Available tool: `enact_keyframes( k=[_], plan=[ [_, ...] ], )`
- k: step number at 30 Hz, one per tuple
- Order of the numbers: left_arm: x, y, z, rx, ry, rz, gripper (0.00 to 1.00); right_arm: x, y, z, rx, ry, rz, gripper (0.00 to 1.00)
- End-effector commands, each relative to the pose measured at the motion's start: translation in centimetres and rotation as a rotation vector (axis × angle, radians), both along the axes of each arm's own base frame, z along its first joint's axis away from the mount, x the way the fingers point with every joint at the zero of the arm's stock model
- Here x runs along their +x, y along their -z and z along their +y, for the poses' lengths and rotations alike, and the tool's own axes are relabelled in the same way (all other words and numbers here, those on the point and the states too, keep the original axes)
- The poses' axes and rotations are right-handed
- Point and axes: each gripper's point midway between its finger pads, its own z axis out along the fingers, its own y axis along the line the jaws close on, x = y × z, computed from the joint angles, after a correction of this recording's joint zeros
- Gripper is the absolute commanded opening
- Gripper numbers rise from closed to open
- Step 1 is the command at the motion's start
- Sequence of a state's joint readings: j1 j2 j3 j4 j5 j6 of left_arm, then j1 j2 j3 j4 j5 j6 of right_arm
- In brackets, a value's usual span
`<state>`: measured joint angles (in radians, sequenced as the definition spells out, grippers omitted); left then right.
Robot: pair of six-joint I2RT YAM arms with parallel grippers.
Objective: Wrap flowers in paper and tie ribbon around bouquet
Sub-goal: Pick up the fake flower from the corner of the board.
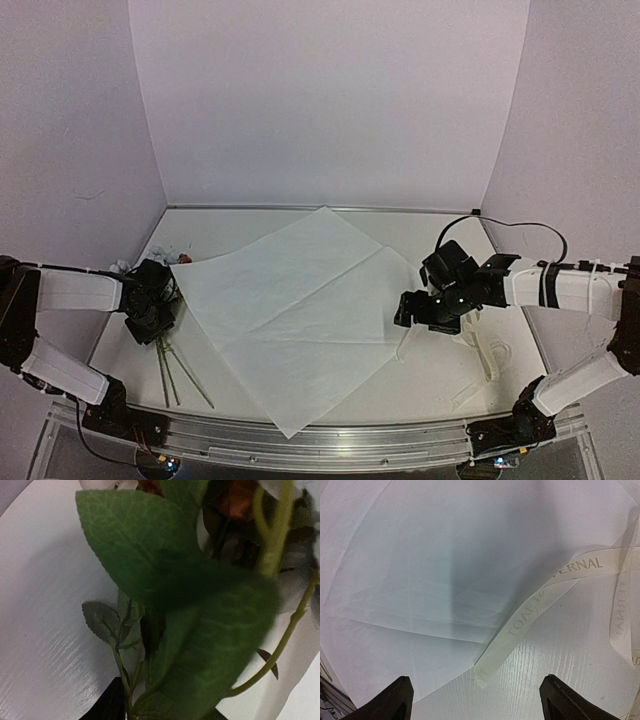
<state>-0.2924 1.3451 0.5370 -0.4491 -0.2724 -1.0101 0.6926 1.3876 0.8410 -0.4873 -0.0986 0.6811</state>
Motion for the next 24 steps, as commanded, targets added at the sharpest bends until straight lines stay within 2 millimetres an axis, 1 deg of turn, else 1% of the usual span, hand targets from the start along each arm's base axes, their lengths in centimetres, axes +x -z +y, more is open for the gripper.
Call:
enact_keyframes(
  k=[1,3,4,6,10,12,14,15,18,19,21,22,24],
  plan=[
    [0.2,0.8,-0.3,0.001,0.039,0.032,0.19,0.3,0.0,0.4,0.001,-0.006,-0.01,0.9],
    [0.3,0.0,0.4,0.035,0.025,0.024,0.03,0.3,0.0,0.3,-0.004,-0.005,-0.013,0.9],
    [0.6,-1.1,0.8,0.061,0.017,0.001,0.0,0.4,0.1,0.3,-0.008,-0.007,-0.014,0.89],
    [1.3,-3.8,1.9,0.126,0.001,-0.053,0.0,0.4,0.2,0.4,-0.011,-0.014,-0.011,0.89],
    [3.3,-10.9,3.9,0.282,0.017,-0.142,0.0,0.4,0.5,0.6,-0.014,-0.018,0.002,0.89],
    [4.1,-13.9,4.2,0.326,0.041,-0.171,0.0,0.5,0.5,0.6,-0.017,-0.016,0.001,0.89],
    [5.1,-16.9,3.7,0.333,0.096,-0.224,0.0,0.5,0.4,0.6,-0.019,-0.015,0.0,0.89],
    [5.7,-18.3,3.2,0.324,0.132,-0.258,0.0,0.6,0.4,0.6,-0.02,-0.014,-0.002,0.89],
    [7.7,-22.9,0.0,0.253,0.262,-0.362,0.0,0.8,0.1,0.4,-0.03,-0.007,-0.01,0.89],
    [8.2,-23.8,-1.1,0.237,0.302,-0.376,0.0,0.9,-0.1,0.3,-0.037,-0.003,-0.012,0.89],
    [9.4,-25.8,-4.8,0.196,0.399,-0.418,0.0,1.1,-0.6,0.0,-0.056,0.005,-0.021,0.9],
    [10.0,-26.5,-6.9,0.171,0.446,-0.438,0.0,1.2,-0.8,-0.3,-0.067,0.012,-0.031,0.9],
    [11.2,-27.3,-12.0,0.112,0.552,-0.476,0.0,1.4,-1.3,-1.0,-0.096,0.026,-0.051,0.9]
  ],
)
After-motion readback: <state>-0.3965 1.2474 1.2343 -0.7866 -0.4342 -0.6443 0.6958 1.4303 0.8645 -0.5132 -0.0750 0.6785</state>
